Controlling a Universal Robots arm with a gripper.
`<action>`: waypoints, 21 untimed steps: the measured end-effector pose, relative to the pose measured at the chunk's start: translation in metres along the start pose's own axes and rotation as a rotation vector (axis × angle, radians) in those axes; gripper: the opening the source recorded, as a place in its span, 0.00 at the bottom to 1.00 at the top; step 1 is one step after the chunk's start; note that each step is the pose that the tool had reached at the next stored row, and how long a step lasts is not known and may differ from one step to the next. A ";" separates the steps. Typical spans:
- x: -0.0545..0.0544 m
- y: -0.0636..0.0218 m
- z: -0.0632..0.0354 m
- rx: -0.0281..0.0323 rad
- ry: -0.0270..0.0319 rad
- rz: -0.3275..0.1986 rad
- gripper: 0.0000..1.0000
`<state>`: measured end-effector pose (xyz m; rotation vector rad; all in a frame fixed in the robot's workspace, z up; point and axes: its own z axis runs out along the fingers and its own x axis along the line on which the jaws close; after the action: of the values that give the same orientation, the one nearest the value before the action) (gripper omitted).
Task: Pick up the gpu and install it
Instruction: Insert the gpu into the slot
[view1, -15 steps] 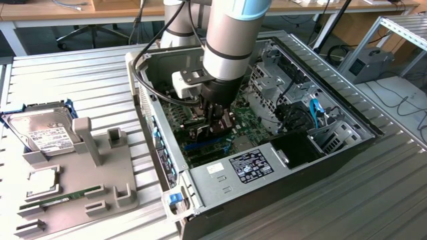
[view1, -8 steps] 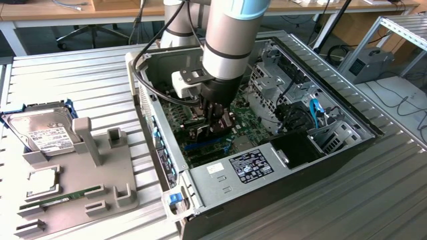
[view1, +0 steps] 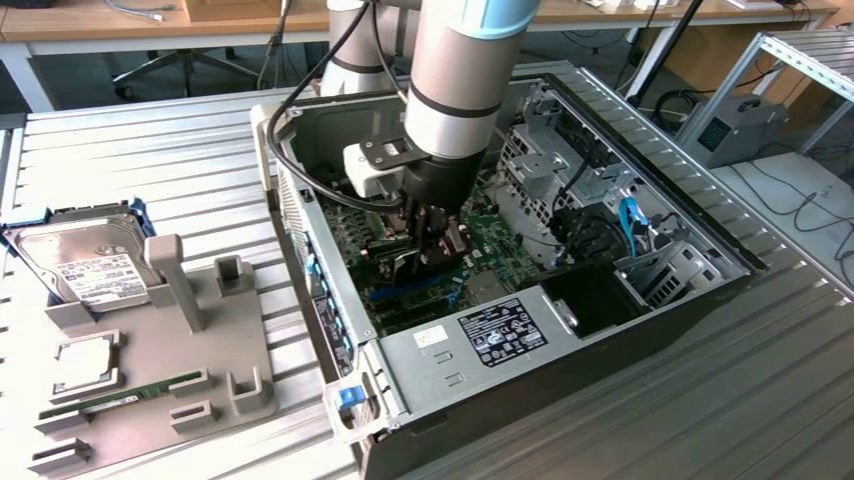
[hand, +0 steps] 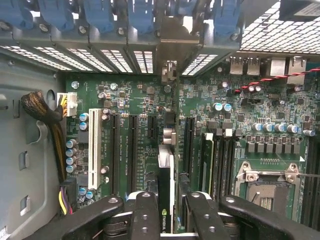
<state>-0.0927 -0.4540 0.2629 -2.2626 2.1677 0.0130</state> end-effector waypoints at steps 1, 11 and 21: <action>0.000 0.0000 0.0000 0.0000 0.0000 0.000 0.26; 0.000 0.0000 0.0017 0.0002 -0.0035 0.002 0.26; 0.000 0.0000 0.0046 0.0001 -0.0033 0.003 0.26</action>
<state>-0.0927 -0.4540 0.2583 -2.2575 2.1696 0.0167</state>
